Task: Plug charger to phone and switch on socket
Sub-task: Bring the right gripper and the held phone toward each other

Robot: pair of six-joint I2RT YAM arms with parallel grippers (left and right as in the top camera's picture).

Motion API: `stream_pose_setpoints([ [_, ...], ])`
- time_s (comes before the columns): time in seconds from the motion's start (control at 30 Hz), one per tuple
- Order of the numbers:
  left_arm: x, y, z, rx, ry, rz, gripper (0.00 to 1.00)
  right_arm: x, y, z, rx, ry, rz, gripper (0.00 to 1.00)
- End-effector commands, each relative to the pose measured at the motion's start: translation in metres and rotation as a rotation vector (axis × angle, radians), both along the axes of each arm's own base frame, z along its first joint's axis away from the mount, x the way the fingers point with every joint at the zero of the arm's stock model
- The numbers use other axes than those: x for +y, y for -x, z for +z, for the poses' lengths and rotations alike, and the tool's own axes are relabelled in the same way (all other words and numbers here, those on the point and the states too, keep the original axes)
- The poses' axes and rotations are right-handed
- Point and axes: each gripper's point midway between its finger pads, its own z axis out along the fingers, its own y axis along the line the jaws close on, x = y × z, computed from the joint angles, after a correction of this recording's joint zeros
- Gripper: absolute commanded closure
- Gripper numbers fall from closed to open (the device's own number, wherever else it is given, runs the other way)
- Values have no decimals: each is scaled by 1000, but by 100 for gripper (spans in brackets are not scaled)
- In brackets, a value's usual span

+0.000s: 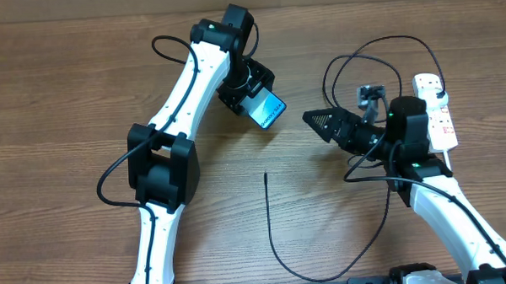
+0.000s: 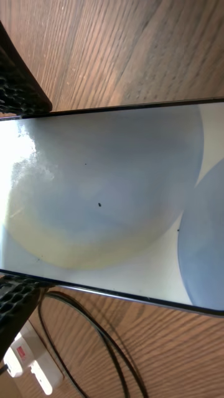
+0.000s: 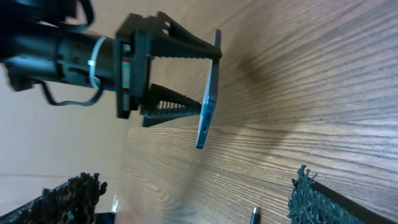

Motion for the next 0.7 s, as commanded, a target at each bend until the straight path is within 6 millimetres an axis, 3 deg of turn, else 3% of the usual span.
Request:
stream_pose_setpoints([
  [0.0, -8, -4, 11, -28, 11, 17, 96, 1, -11, 0, 3, 30, -57, 0],
  [0.27, -16, 1, 12, -16, 23, 15, 96, 6, -15, -8, 30, 68, -121, 0],
  [0.67, -47, 13, 17, -4, 85, -26, 96, 14, -14, -12, 18, 111, -139, 0],
])
